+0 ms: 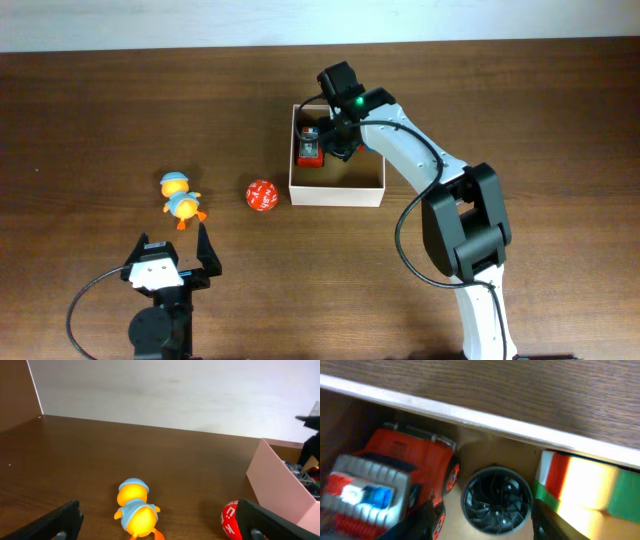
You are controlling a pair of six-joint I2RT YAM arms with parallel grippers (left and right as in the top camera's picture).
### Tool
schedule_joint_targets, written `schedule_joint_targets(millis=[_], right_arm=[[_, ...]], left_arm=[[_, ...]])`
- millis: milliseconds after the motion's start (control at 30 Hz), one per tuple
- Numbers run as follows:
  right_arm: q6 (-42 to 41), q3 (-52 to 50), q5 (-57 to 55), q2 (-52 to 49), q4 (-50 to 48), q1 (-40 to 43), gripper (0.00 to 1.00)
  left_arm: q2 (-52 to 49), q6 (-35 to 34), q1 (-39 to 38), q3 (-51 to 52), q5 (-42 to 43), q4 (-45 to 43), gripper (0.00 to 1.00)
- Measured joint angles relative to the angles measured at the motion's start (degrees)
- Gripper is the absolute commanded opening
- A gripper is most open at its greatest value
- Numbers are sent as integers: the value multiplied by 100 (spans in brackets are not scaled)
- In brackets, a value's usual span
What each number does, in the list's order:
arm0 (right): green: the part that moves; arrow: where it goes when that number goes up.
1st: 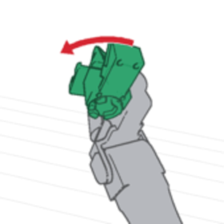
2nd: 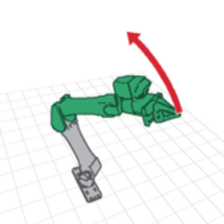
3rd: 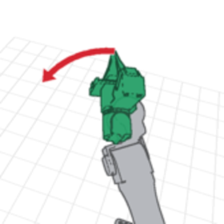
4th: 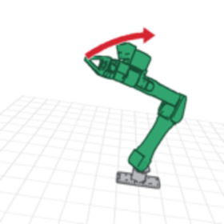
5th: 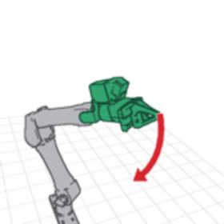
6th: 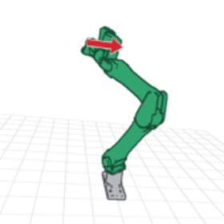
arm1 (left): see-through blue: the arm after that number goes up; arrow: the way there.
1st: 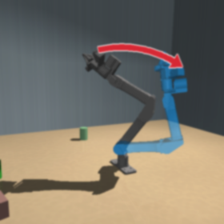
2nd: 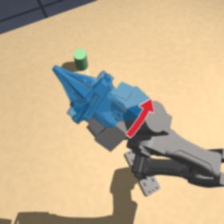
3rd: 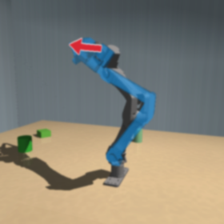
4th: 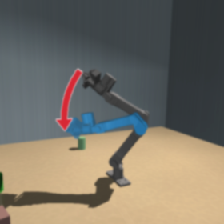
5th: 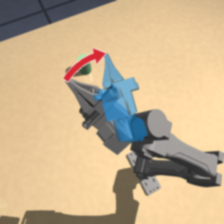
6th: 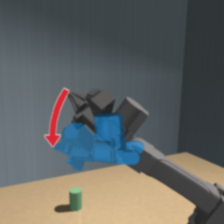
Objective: Pack container
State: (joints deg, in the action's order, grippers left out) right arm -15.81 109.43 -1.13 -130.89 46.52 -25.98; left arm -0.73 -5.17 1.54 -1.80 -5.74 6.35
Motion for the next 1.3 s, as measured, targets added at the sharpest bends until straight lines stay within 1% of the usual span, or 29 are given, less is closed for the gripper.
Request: schedule_joint_targets(millis=[167,300,500,567,667,800,867,1067,1100,1200,1300], right_arm=[[7,570,-63,0,411,0,56],[0,1121,-109,0,940,0,57],[-79,2413,-153,0,1965,39,59],[-195,2874,-146,0,2354,107,61],[-402,3591,-146,0,2922,404,65],[-568,4260,-160,0,3499,1027,70],[-669,4468,-177,0,3783,1375,76],[-975,4570,-195,0,4446,2319,84],[-1029,4570,-190,0,4531,2468,86],[-1134,4570,-197,0,4739,2811,88],[-1182,4570,-295,0,4972,2990,99]], left_arm=[[0,0,0,0,2,0,99],[0,0,0,0,0,0,99],[0,0,0,0,2,0,99],[0,0,0,0,2,0,99],[0,0,0,0,0,-2,99],[0,0,0,0,0,-2,99],[0,0,0,0,2,0,99],[0,0,0,0,0,0,99],[0,0,0,0,0,0,99],[0,0,0,0,2,0,99],[0,0,0,0,2,0,99]])
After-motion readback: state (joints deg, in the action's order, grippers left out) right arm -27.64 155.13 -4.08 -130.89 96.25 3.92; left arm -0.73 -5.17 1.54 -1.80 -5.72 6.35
